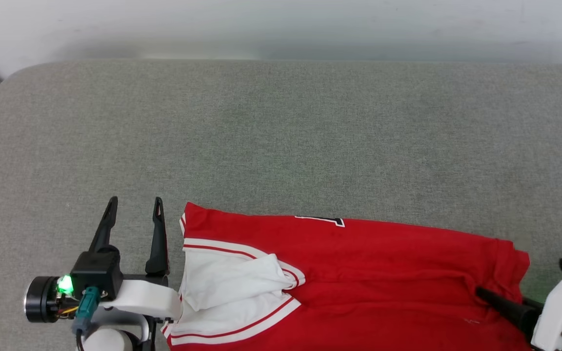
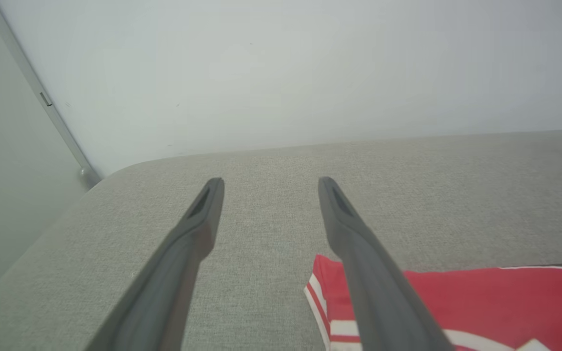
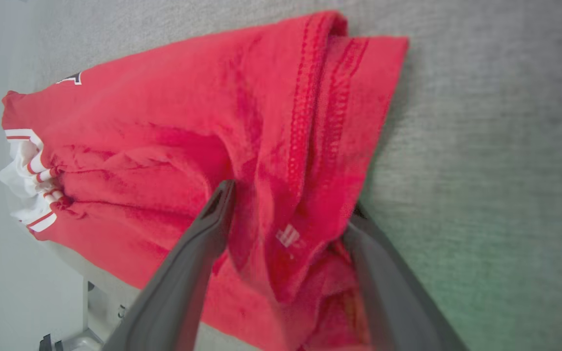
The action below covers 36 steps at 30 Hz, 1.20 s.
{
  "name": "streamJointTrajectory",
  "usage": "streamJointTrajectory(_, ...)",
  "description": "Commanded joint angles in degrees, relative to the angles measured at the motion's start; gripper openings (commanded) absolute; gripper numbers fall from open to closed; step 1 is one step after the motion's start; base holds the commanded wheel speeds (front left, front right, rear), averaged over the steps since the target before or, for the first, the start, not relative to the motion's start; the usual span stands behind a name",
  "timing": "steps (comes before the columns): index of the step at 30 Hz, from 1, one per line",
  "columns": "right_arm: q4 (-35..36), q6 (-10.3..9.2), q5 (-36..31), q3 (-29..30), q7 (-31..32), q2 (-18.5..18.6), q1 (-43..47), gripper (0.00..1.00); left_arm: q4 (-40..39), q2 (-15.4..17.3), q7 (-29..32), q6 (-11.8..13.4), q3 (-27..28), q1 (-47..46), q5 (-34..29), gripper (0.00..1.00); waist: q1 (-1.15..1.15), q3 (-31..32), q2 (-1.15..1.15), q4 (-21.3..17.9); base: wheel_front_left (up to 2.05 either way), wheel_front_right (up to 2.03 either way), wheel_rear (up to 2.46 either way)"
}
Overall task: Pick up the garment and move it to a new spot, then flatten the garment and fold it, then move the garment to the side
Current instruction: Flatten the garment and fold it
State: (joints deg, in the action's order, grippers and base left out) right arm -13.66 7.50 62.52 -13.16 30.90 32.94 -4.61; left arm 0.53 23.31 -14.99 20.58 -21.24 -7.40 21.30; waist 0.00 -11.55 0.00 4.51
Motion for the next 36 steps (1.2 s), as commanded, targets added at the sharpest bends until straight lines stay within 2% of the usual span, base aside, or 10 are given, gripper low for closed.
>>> streamJointTrajectory(1,-0.50,-0.02,0.25,-1.52,1.02,-1.23,1.68,1.00,0.10,-1.05,-0.26,-0.61,0.86,0.78,-1.01,1.00,0.00,-0.08,0.00,0.16,0.00,0.00,0.00)
streamJointTrajectory(7,-1.48,-0.03,0.95,-4.37,2.43,-2.48,1.26,1.00,1.32,-6.62,-0.21,-4.54,5.45,2.98,-7.43,1.00,0.00,-0.22,0.00,0.66,0.00,0.00,0.00)
streamJointTrajectory(8,-1.60,-0.04,1.15,-4.81,2.66,-2.52,1.15,0.79,1.41,-7.44,-0.21,-5.01,6.14,3.22,-8.26,1.00,0.00,-0.17,0.00,0.70,0.00,0.00,0.00)
streamJointTrajectory(9,-1.62,-0.04,1.21,-5.37,2.99,-2.35,1.03,0.33,1.37,-8.12,-0.21,-5.53,6.66,3.66,-9.15,1.00,0.00,-0.10,0.00,0.72,0.00,0.00,0.00)
streamJointTrajectory(10,-1.67,-0.04,1.40,-5.64,3.12,-2.16,1.02,0.00,1.37,-8.89,-0.21,-5.91,7.33,3.85,-10.00,1.00,0.00,-0.03,0.00,0.74,0.00,0.00,0.00)
streamJointTrajectory(15,-1.37,-0.04,2.98,-4.78,2.43,-1.50,-0.13,0.00,1.53,-11.78,-0.21,-7.92,10.47,4.76,-13.57,1.00,0.00,0.72,0.00,0.60,0.00,0.00,0.00)
streamJointTrajectory(21,-1.35,-0.05,5.00,-1.74,1.33,1.47,-0.82,0.00,1.41,-13.95,-0.20,-9.94,12.71,6.53,-16.51,1.00,0.00,2.71,0.00,0.40,0.00,0.00,0.00)
streamJointTrajectory(31,-4.55,-0.03,3.80,2.29,2.08,7.34,0.19,0.00,1.17,-15.55,-0.20,-12.07,14.76,9.37,-18.58,1.00,0.00,5.32,0.00,0.13,0.00,0.00,0.00)
streamJointTrajectory(36,-0.66,-0.02,3.47,1.24,5.37,8.50,1.48,0.00,1.29,-16.08,-0.20,-13.06,15.38,10.45,-19.13,1.00,0.00,6.09,0.00,0.07,0.00,0.00,0.00)
